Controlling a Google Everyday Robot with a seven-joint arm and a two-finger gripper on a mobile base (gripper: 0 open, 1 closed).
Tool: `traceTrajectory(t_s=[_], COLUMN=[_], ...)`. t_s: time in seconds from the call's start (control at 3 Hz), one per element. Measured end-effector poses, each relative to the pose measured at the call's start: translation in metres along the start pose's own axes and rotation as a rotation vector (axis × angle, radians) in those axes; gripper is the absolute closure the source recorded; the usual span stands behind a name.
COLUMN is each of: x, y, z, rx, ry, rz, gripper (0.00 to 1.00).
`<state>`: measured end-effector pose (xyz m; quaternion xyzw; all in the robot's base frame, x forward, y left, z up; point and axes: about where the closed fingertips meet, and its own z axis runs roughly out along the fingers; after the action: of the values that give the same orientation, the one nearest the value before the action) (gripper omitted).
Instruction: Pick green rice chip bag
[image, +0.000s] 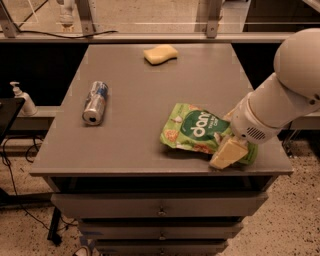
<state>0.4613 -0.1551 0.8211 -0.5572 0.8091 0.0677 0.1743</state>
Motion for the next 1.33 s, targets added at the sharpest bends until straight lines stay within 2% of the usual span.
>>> traceTrajectory(t_s=[0.67, 1.0, 1.33], x=[-0.0018, -0.0022, -0.0029], y=[-0.0009, -0.001, -0.0012], z=[-0.0052, -0.0063, -0.008], rx=[0.0, 0.0, 0.0], ry=[0.0, 0.0, 0.0], rz=[0.0, 0.0, 0.0], gripper=[0.87, 1.0, 1.0])
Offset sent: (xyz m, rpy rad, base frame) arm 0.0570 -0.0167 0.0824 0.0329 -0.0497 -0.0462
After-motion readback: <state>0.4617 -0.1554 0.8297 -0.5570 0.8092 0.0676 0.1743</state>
